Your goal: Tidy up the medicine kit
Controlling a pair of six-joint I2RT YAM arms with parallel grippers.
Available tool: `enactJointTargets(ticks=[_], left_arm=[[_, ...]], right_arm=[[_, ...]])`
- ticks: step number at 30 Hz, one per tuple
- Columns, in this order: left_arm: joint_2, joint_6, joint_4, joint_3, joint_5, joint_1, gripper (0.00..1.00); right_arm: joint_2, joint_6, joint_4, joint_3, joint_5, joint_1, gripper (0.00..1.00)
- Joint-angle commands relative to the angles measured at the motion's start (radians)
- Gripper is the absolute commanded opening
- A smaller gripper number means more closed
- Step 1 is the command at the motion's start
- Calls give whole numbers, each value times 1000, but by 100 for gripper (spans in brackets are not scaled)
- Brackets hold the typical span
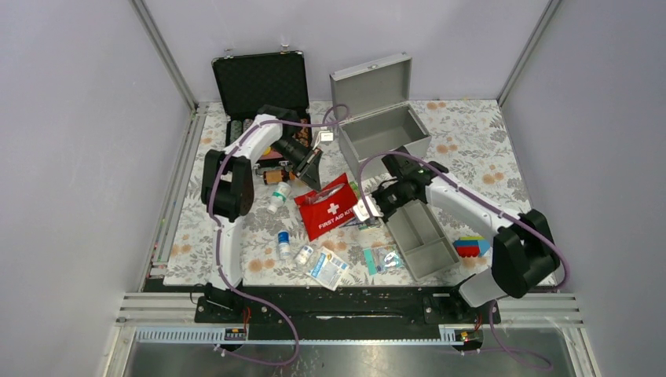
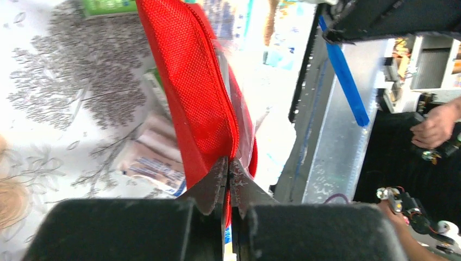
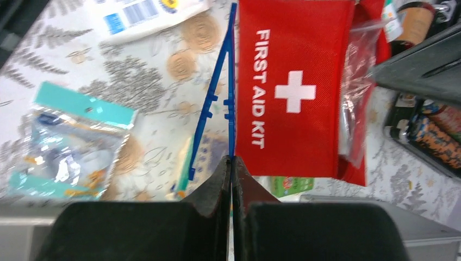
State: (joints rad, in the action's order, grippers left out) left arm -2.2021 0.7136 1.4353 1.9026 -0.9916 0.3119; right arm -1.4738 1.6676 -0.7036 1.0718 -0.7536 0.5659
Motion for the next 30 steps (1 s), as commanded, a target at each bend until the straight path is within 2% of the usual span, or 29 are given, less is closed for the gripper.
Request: enactJointTargets(ticks=[1,8,16,20,26,30], left_arm=[[-29,-26,-64,45,98,7,0],[26,-119,-199,-24,86,9,0],[38,-168,-207,-5,24,9,0],[45,-180,-207,-9,8,9,0],[50,-200,-208,-9,-13,8,0],[53,-204,-207,-4,-16,9,0]], right_arm=[[-52,-182,236,82,59,55,0],[-154,-200,344,189,123,82,0],[-266,-131,427,239,166,99,0],[-307,-80,440,230,176,107,0],[-346,-48,551,172,235,124,0],[-357,12,498,155,236,125,0]])
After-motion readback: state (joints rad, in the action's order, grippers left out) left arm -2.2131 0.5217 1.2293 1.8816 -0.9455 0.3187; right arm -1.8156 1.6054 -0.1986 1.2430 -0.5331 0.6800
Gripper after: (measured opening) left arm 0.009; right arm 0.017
